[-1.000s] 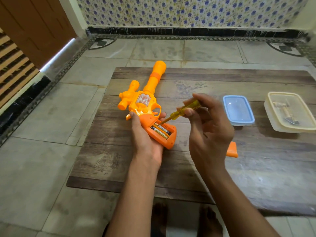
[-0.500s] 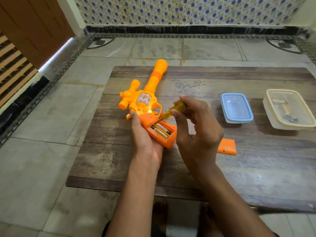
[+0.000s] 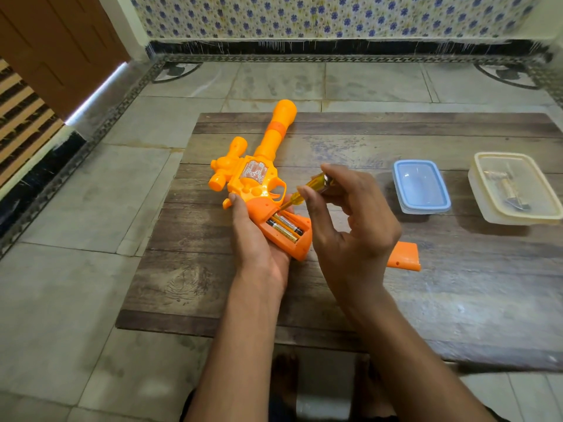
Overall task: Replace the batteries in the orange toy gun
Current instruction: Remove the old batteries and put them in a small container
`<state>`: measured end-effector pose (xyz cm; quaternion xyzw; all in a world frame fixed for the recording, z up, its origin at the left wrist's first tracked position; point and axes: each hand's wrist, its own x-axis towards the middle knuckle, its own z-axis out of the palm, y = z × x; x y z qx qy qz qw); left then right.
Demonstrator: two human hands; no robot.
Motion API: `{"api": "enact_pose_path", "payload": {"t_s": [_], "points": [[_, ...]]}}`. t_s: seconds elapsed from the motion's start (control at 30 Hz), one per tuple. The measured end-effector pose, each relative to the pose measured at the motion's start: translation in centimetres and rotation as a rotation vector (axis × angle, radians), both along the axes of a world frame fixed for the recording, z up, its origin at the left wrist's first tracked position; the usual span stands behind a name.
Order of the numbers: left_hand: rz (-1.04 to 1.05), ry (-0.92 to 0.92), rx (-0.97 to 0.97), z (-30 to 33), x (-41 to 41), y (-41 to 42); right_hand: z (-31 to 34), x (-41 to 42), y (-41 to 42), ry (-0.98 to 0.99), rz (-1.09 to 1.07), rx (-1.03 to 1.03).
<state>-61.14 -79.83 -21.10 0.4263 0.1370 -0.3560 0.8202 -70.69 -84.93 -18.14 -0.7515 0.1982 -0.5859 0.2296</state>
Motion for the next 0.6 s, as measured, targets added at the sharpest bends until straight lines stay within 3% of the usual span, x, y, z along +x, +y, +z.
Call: {"api": "enact_pose_path", "payload": {"t_s": [0.6], "points": [[-0.027, -0.01, 0.023, 0.1, 0.15, 0.17, 0.03, 0.09, -0.14, -0.017, -0.01, 0.053]]}}
